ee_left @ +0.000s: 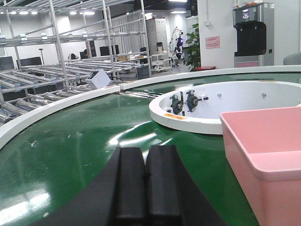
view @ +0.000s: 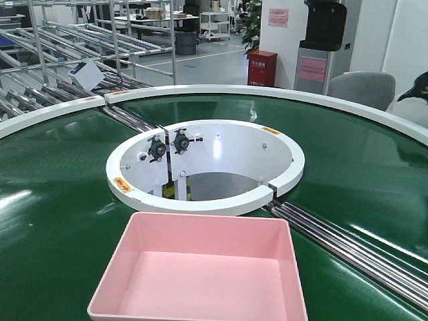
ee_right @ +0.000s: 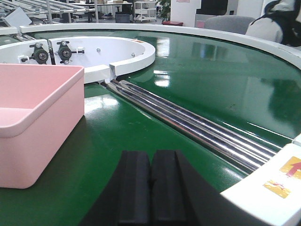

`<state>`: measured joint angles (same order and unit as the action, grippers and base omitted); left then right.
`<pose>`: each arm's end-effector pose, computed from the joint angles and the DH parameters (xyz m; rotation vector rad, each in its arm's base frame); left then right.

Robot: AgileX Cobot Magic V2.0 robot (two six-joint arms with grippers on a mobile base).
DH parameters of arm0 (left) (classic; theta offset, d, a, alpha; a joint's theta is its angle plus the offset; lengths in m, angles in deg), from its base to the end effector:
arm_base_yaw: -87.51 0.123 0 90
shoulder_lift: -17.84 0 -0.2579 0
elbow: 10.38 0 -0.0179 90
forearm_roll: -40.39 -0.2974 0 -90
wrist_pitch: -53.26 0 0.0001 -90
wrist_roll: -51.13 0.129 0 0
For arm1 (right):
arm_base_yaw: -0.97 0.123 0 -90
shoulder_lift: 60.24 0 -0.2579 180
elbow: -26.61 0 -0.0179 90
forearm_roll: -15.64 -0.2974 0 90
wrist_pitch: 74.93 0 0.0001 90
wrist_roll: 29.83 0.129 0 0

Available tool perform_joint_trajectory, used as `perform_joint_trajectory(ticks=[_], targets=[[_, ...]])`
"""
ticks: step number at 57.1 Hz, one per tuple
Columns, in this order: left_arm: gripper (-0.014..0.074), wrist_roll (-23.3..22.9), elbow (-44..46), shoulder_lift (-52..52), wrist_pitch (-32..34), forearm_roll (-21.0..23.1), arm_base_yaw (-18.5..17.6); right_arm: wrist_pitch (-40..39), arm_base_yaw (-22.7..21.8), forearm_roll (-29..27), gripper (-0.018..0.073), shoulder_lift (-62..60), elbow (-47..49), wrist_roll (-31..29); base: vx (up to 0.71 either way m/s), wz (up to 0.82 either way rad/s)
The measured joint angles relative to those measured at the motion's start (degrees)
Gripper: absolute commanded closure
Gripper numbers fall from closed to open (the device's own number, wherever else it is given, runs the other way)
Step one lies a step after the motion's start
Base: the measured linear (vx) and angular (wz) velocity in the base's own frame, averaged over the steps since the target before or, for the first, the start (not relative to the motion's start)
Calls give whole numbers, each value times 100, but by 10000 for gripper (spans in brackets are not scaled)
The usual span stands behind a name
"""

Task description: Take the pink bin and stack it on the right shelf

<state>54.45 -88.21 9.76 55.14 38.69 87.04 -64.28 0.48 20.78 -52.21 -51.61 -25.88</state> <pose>0.1683 -0.0015 0.2116 0.0710 1.4652 0.0639 0.1682 -0.0036 0.1808 0.0034 1.6906 -0.0348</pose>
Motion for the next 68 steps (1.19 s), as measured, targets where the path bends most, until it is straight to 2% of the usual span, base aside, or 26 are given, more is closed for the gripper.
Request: perform_joint_trajectory(ticks=[6, 16, 19, 27, 35, 47, 55, 63, 68], targets=[[604, 0, 0, 0, 230, 0, 0, -118, 0, 0, 571, 0, 0, 0, 0, 0], [604, -22, 0, 0, 974, 0, 0, -1554, 0, 0, 571, 0, 0, 5, 0, 0], [604, -22, 81, -7, 995, 0, 0, -1755, 0, 0, 571, 0, 86, 16, 0, 0], [604, -39, 1142, -363, 585, 0, 0, -1408, 0, 0, 571, 410, 1026, 22, 0, 0], [601, -39, 2319, -1122, -301, 0, 0, -669, 0, 0, 571, 1296, 1917, 22, 0, 0], [570, -44, 2621, -2441, -994, 0, 0, -137, 0, 0, 555, 2675, 2148, 22, 0, 0], [461, -43, 2621, -3283, -882, 0, 0, -215, 0, 2, 468, 3458, 2170, 17, 0, 0], [268, -43, 2625, -4082, -480, 0, 0, -288, 0, 2, 281, 4110, 2362, 5, 0, 0], [182, -43, 2625, -4433, -368, 0, 0, -485, 0, 2, 171, 4386, 2400, 5, 0, 0]])
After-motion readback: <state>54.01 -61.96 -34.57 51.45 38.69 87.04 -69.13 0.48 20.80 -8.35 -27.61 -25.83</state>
